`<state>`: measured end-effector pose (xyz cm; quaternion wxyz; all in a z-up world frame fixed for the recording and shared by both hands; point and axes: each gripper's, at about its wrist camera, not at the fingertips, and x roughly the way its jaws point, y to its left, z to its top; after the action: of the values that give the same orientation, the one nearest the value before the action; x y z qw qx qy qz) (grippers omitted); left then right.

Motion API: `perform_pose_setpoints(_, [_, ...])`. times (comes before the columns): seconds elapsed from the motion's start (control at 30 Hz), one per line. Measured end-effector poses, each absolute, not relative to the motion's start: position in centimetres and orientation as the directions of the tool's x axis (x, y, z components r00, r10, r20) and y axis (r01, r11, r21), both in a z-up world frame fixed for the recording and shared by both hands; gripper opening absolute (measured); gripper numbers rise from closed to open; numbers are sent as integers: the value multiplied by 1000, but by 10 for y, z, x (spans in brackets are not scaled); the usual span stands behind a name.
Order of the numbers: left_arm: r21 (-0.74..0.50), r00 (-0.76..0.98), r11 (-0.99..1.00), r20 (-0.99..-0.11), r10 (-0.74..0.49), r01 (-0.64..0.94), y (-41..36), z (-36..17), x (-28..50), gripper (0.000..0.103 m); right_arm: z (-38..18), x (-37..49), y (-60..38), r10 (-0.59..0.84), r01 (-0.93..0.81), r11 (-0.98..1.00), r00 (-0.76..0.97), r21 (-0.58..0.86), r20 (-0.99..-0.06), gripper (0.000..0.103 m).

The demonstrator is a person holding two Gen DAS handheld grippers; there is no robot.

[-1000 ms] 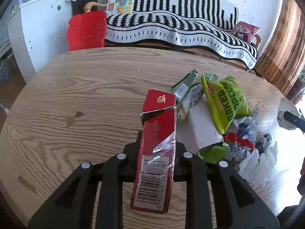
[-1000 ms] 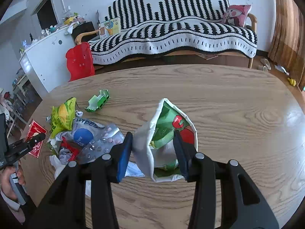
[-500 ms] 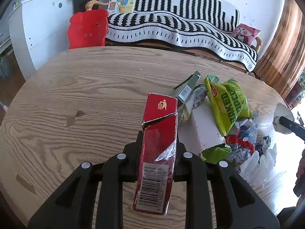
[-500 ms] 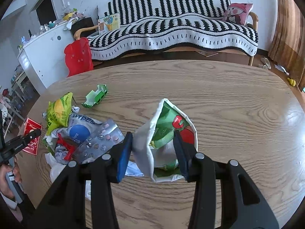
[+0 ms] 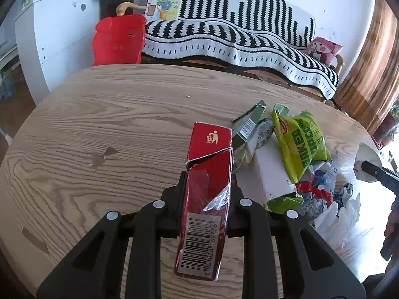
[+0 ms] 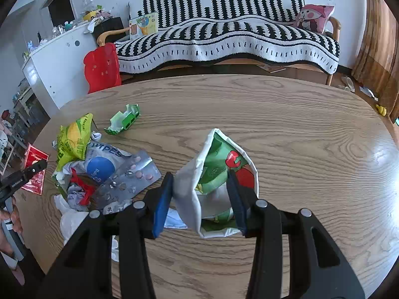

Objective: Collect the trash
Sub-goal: 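Grasp the red cigarette box with the left tool while the right grasps the green-white snack bag, then carry both items to the black bin and release them inside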

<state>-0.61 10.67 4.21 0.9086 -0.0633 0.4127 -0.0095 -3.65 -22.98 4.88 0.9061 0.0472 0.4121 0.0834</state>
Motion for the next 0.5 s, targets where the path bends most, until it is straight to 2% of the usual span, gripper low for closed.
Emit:
perform_pose_setpoints(0.17, [-175,694,984,-713,-95,-45,108,54,-14,22,43,-35,-229,168,-99,986,637,136,-753,44])
perform_pose_setpoints(0.3, [-208,754,978,-646,-118,-26,96,78,-31,22,65,-61,-239,158,-76,986,693,146,-703,44])
perform_pose_setpoints(0.43, [-265,747,959,-617,-248,99,41,102,-51,22,97,-117,-264,166,-65,981,760,180,-628,44])
perform_pose_setpoints(0.5, [-272,716,938,-608,-342,217,-7,116,-66,22,110,-148,-284,179,-61,975,785,214,-593,44])
